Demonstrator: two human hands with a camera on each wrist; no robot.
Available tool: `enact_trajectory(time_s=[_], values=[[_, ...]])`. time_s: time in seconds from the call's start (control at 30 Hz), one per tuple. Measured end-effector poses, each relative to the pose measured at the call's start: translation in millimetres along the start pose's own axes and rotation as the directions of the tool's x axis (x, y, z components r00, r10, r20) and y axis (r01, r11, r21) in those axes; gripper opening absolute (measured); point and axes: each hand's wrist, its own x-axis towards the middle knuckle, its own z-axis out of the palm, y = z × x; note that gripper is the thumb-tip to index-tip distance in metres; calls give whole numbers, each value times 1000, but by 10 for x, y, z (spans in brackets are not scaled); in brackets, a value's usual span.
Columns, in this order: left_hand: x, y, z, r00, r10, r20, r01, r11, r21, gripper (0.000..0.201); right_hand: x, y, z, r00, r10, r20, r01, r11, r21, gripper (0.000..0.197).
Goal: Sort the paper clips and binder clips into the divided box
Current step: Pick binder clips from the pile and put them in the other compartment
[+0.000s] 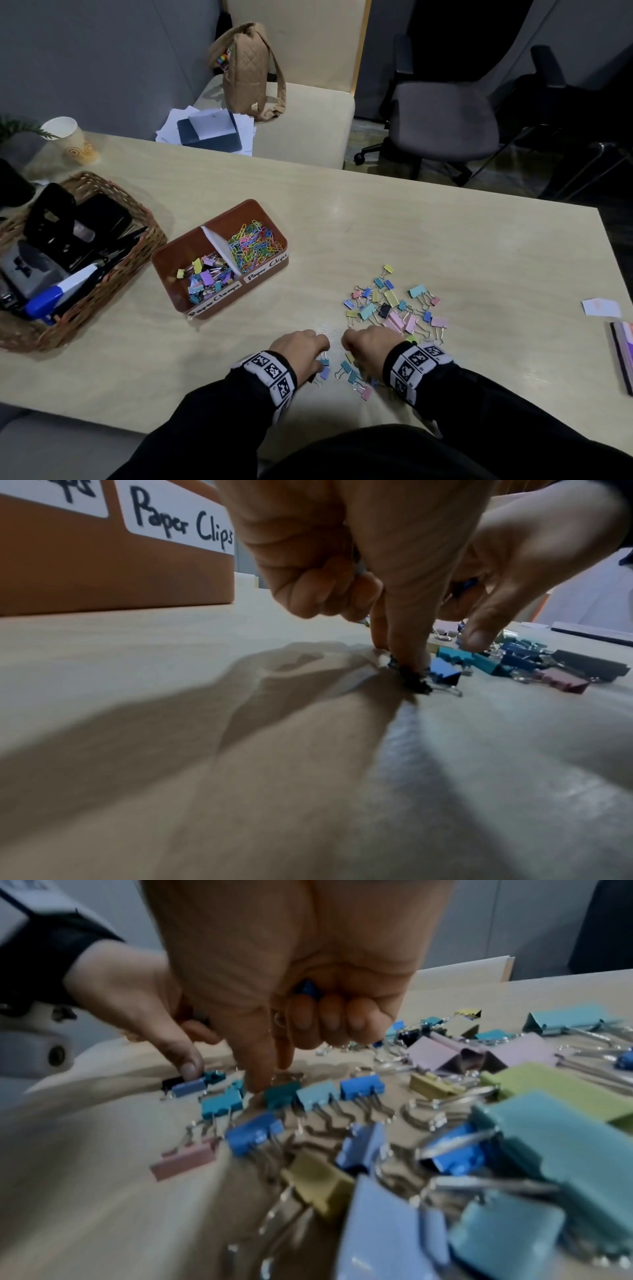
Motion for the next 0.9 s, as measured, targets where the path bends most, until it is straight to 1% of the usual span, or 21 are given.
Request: enact_trajectory(time_s=[0.07,0.17,0.27,0.33,0.37,0.4,0.47,0.5,0.53,0.57,0.6,0.63,0.67,0.7,0.73,0.77,0.8,0.83,0.87,0.9], values=[[17,5,-23,1000,-18,-19,18,1000,-2,35,19,-15,-5,1000,3,11,-3,1000,-15,24],[45,32,-45,999,-20,-34,22,999,34,30,53,-50,16,999,-38,-22,36,997,-71,36],[72,54,-40,999,-41,-31,43,998,45,30,114,-63,71,994,-96,-58,89,989,-119,34],[89,50,-29,997,-66,-27,67,997,28,32,126,-88,65,992,-113,-60,105,986,-128,28],[93,44,-25,996,-78,-35,79,997,20,31,126,-97,56,991,-115,-71,107,988,-111,24],[97,33,-21,994,-93,-56,93,996,9,30,106,-103,29,992,-88,-87,83,994,-65,19],[109,-4,-13,986,-129,-105,129,992,-7,27,57,-92,-8,993,26,-119,-10,991,131,13],[111,-36,-12,983,-147,-113,145,989,-27,26,34,-75,-27,988,87,-129,-52,965,256,15],[110,-77,-15,979,-171,-114,164,984,-67,25,31,-60,-43,982,138,-127,-81,925,372,19],[98,-126,-22,972,-201,-119,185,974,-131,24,41,-49,-58,976,192,-108,-109,847,521,25],[85,-180,-26,965,-230,-127,201,957,-210,24,73,-24,-77,966,253,-62,-139,703,697,28],[63,-229,-39,956,-260,-138,211,933,-293,26,100,1,-102,955,298,6,-157,487,859,28],[31,-261,-55,941,-300,-153,224,897,-381,29,103,28,-144,949,303,88,-171,258,951,28],[-6,-270,-75,925,-345,-157,233,844,-484,31,83,59,-193,953,265,149,-172,66,983,29],[-35,-271,-88,910,-394,-128,238,750,-617,32,71,103,-228,964,198,177,-171,-49,984,28],[-59,-247,-98,899,-435,-57,234,585,-776,31,66,147,-239,974,131,183,-170,-108,980,26],[-73,-214,-105,894,-445,42,226,370,-901,28,47,176,-255,981,76,179,-169,-123,978,23],[-95,-178,-121,895,-427,128,218,168,-961,25,43,209,-244,984,31,177,-172,-129,977,21],[-113,-153,-134,897,-401,183,218,44,-975,23,44,225,-233,983,14,181,-178,-115,977,19],[-124,-133,-137,903,-376,208,222,-5,-975,22,38,217,-235,982,14,186,-185,-83,979,18]])
